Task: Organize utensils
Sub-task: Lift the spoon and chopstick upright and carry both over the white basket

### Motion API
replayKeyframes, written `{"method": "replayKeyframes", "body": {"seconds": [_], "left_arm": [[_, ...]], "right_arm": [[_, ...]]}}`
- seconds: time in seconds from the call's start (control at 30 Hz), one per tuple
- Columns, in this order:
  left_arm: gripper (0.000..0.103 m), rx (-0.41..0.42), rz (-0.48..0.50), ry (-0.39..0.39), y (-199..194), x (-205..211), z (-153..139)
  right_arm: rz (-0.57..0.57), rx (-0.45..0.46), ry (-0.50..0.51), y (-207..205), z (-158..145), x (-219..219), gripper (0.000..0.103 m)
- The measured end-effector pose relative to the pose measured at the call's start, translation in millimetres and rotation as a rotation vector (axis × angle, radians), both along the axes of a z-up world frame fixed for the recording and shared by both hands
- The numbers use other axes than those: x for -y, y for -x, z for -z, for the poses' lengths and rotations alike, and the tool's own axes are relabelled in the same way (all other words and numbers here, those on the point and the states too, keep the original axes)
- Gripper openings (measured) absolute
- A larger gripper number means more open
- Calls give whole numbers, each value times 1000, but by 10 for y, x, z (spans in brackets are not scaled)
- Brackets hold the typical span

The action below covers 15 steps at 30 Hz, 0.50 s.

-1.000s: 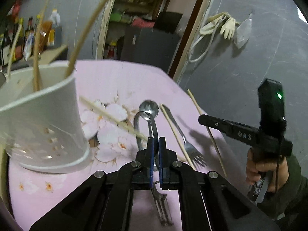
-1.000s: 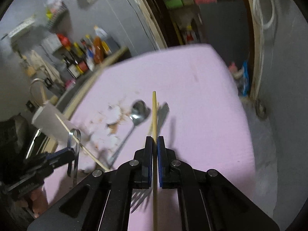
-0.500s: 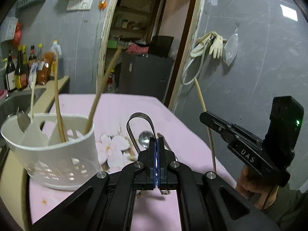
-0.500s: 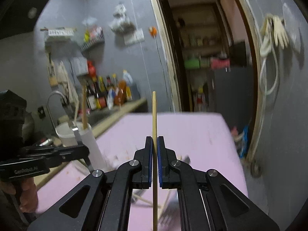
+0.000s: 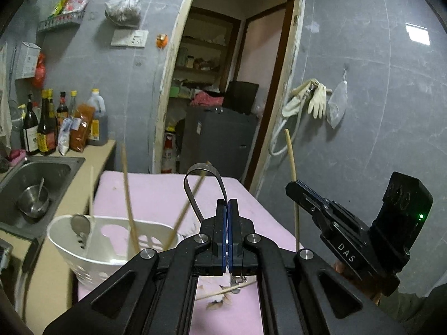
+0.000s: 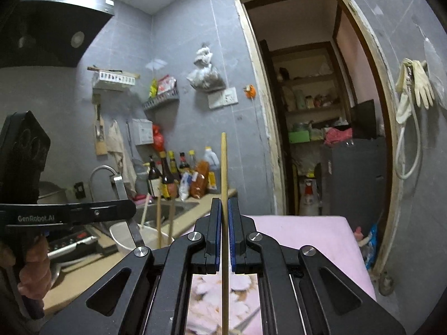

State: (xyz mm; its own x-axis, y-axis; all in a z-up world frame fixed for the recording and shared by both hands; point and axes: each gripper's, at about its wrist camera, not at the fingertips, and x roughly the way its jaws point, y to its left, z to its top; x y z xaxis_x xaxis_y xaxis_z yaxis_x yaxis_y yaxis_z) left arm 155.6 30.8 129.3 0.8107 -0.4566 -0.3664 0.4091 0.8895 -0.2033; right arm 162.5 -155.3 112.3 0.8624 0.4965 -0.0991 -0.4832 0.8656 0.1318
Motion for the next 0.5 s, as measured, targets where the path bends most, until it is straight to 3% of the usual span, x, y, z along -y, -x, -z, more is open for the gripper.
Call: {"method": "replayKeyframes", "body": {"seconds": [0.27,0.5], "left_arm": [[0,54,-81,-44,32,-293,-248],[0,70,-225,-77,-43,-772,-362]], "right_arm": [[-59,104,-94,23,-232,-241,3],[-155,174,-211,-125,-431,-620,3]]}}
